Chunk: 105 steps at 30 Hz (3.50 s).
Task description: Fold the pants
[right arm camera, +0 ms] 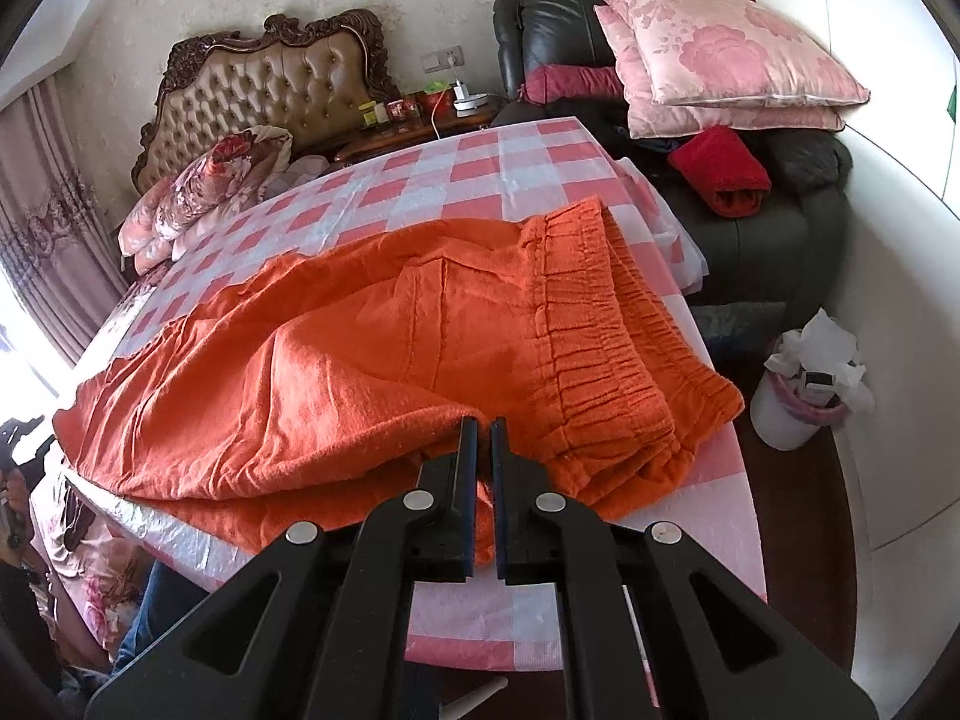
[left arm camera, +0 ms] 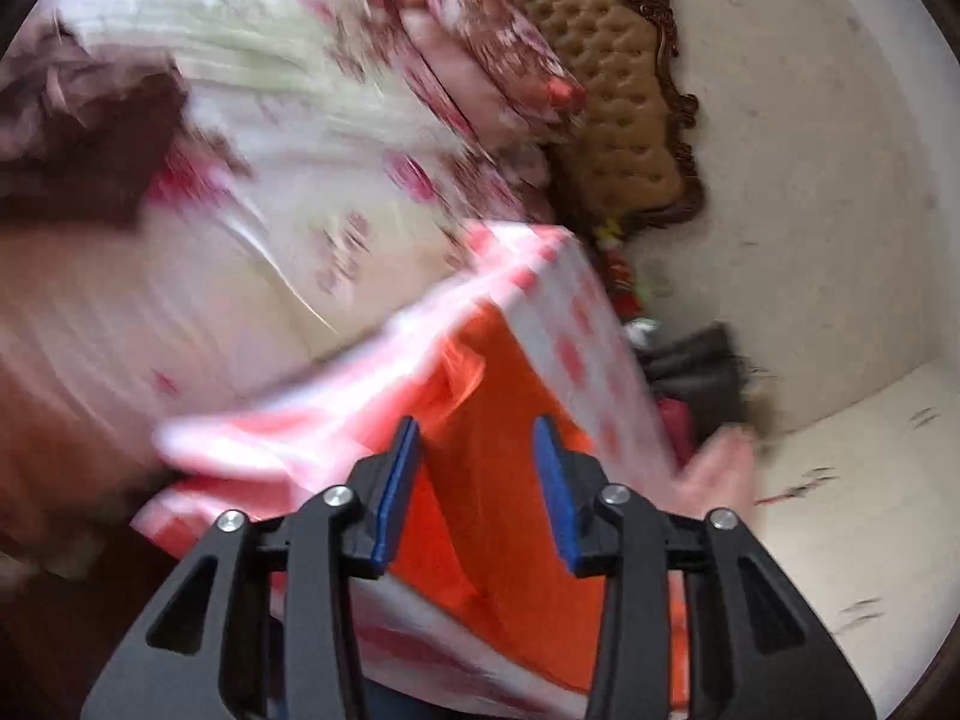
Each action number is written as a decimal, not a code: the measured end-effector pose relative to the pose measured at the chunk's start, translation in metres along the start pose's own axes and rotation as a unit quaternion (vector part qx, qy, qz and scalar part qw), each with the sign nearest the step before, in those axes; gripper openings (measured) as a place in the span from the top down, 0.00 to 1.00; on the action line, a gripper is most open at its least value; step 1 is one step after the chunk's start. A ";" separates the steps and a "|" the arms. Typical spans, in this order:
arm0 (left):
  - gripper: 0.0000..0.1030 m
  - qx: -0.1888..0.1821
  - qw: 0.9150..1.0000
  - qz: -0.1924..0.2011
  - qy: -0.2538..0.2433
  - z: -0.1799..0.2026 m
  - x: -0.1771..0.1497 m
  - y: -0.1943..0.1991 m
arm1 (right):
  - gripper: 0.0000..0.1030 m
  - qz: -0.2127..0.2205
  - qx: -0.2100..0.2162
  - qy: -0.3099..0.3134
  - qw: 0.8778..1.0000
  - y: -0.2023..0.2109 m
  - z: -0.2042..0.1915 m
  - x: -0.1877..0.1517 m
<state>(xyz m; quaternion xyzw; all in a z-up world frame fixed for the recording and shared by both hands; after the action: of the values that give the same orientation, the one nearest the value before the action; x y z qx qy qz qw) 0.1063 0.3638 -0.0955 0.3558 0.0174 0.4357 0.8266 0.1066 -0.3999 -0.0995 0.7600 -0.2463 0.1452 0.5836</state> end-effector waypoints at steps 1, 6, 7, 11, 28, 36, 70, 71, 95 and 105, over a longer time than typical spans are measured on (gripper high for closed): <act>0.58 0.007 1.000 0.004 0.001 -0.004 0.003 0.002 | 0.95 0.000 0.002 -0.001 1.000 0.000 0.000 0.001; 0.58 0.023 0.999 -0.031 -0.014 -0.023 0.013 -0.014 | 0.95 -0.001 0.001 0.001 1.000 -0.001 0.000 0.001; 0.58 0.019 0.999 -0.042 -0.022 -0.023 0.013 -0.018 | 0.95 -0.001 0.001 0.001 1.000 -0.001 0.000 0.002; 0.63 0.041 0.995 -0.091 -0.033 -0.028 0.004 -0.035 | 0.95 -0.002 0.001 0.000 1.000 -0.003 -0.001 0.003; 0.95 0.049 0.990 -0.121 -0.052 0.002 -0.041 -0.025 | 0.95 0.040 0.052 -0.047 0.997 0.032 0.015 0.028; 0.93 0.025 0.990 -0.134 -0.034 -0.005 -0.051 -0.028 | 0.95 0.022 0.049 -0.045 0.998 0.015 0.010 0.019; 0.96 -0.007 0.997 -0.075 0.003 -0.006 -0.047 0.002 | 0.37 0.028 -0.158 0.048 0.986 0.042 -0.017 -0.004; 0.96 -0.011 0.997 -0.076 0.004 -0.003 -0.049 0.002 | 0.36 0.037 -0.168 0.070 0.983 0.050 -0.028 -0.006; 0.88 0.077 0.994 -0.078 0.029 -0.020 -0.071 -0.012 | 0.43 -0.014 0.134 0.361 0.923 -0.026 -0.411 -0.080; 0.79 0.066 0.994 -0.063 0.055 -0.028 -0.073 -0.011 | 0.43 -0.020 0.139 0.332 0.933 -0.029 -0.385 -0.080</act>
<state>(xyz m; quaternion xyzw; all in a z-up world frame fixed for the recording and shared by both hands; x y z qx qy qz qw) 0.0598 0.3226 -0.1435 0.3836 0.1144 0.3993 0.8248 0.0814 -0.0087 -0.0570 0.7468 -0.0009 0.4099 0.5238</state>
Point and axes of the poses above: each gripper's, at about its wrist camera, not at the fingertips, and y roughly against the way its jaws point, z to its right, x to its top, the point moved 7 cm from there along -y, roughly the way its jaws point, and after that the axes turned 12 degrees about -z, right-handed, at the moved point
